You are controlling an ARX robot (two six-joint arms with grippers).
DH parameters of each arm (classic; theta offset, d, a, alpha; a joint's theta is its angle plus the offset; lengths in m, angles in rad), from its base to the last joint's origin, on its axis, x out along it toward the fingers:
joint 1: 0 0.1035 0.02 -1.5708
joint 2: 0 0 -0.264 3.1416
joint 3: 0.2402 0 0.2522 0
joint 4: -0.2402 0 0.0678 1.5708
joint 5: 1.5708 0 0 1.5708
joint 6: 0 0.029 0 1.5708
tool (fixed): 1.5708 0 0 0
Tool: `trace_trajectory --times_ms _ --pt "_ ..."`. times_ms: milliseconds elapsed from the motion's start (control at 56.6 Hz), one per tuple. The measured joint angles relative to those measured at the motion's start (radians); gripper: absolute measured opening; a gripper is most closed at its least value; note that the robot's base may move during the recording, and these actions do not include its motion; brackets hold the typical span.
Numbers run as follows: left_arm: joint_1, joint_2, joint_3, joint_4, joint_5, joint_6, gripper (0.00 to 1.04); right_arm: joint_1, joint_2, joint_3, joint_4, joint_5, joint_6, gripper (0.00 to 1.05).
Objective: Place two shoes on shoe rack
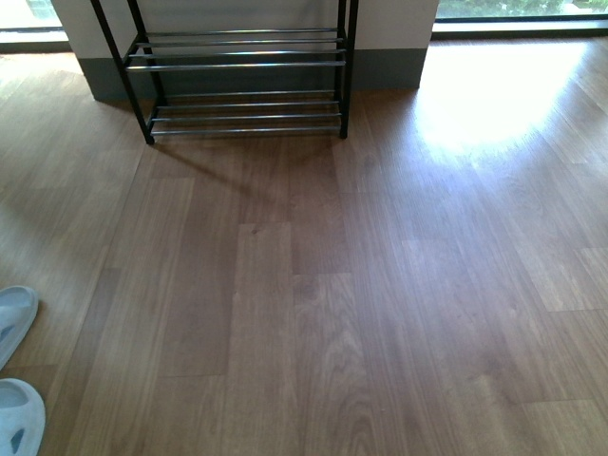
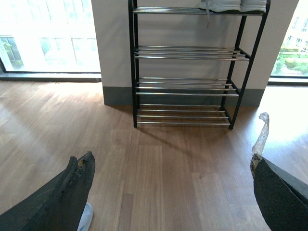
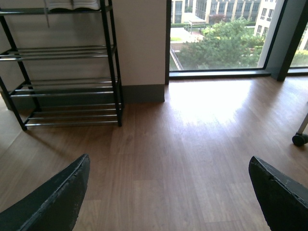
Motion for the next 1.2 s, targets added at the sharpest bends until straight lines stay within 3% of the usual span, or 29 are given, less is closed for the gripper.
trace_trajectory --times_ms 1202 --pt "0.0 0.0 0.0 0.0 0.0 0.0 0.95 0.0 0.0 0.0 0.0 0.0 0.0 0.96"
